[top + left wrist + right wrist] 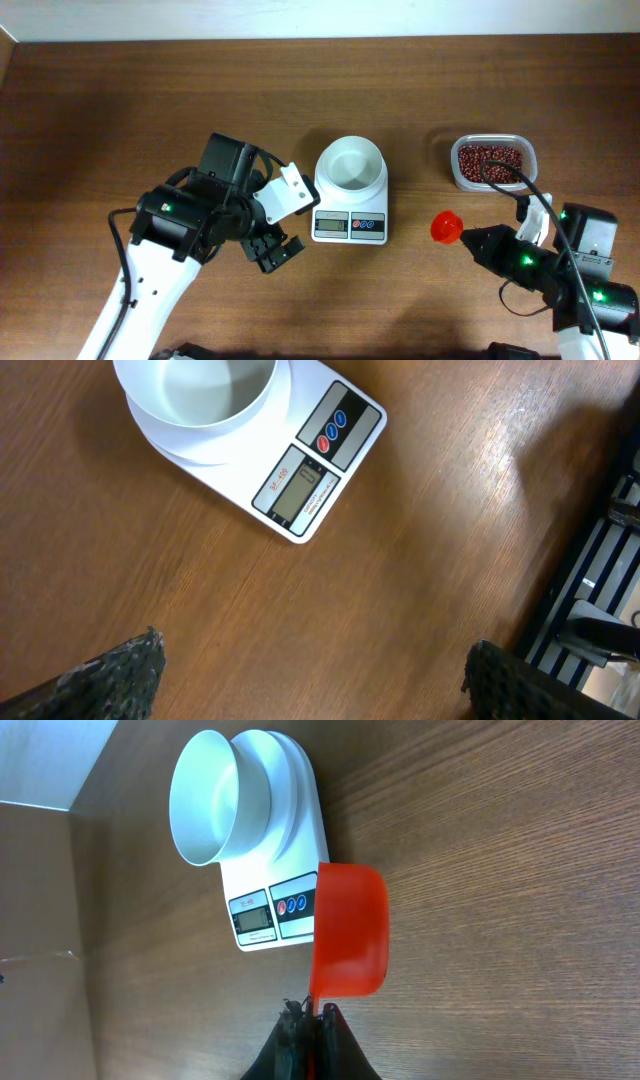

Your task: Scoop and weigh 50g on scale

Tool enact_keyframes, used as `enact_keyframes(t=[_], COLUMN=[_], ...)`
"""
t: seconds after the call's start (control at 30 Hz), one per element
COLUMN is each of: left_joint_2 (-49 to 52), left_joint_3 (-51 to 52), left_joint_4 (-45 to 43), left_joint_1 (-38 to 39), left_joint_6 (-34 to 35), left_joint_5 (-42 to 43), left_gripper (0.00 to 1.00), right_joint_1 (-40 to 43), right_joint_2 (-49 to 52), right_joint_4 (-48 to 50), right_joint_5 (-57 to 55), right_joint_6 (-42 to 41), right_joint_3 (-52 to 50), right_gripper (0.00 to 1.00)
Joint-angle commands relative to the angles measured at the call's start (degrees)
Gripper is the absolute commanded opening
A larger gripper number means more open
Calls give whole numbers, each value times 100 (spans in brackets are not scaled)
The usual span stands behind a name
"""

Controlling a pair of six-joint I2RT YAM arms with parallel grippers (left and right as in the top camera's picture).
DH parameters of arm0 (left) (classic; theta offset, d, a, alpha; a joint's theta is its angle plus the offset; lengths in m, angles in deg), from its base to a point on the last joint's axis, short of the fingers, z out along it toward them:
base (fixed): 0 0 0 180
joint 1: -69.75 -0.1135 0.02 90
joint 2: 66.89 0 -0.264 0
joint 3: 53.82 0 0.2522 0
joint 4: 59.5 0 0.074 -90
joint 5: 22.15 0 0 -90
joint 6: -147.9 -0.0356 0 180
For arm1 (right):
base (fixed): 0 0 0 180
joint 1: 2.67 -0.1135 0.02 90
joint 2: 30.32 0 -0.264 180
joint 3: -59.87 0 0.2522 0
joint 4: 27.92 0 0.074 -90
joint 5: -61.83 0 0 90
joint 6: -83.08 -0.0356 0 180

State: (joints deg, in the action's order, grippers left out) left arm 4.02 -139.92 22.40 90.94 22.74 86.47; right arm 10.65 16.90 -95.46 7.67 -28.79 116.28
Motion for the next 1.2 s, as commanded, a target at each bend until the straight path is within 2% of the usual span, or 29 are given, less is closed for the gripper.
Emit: enact_keyframes(t=[0.0, 0.6, 1.17], left_joint_2=[-11, -11, -11], left_joint_3=[-101, -101, -101], left_joint_4=[9, 9, 9], left_joint_1=[-37, -37, -37], left_joint_6=[-114, -114, -114], left_joint_5=[-39, -39, -39], left_gripper=[99, 99, 99], right_joint_1=[20, 22, 20], right_joint_2=[-17, -17, -17], right_joint_4=[-4, -22, 304], right_joint_5=[-50, -52, -111], right_joint_6=[59, 455, 385], right_joint_3=[74, 74, 74], right_gripper=[4, 4, 4])
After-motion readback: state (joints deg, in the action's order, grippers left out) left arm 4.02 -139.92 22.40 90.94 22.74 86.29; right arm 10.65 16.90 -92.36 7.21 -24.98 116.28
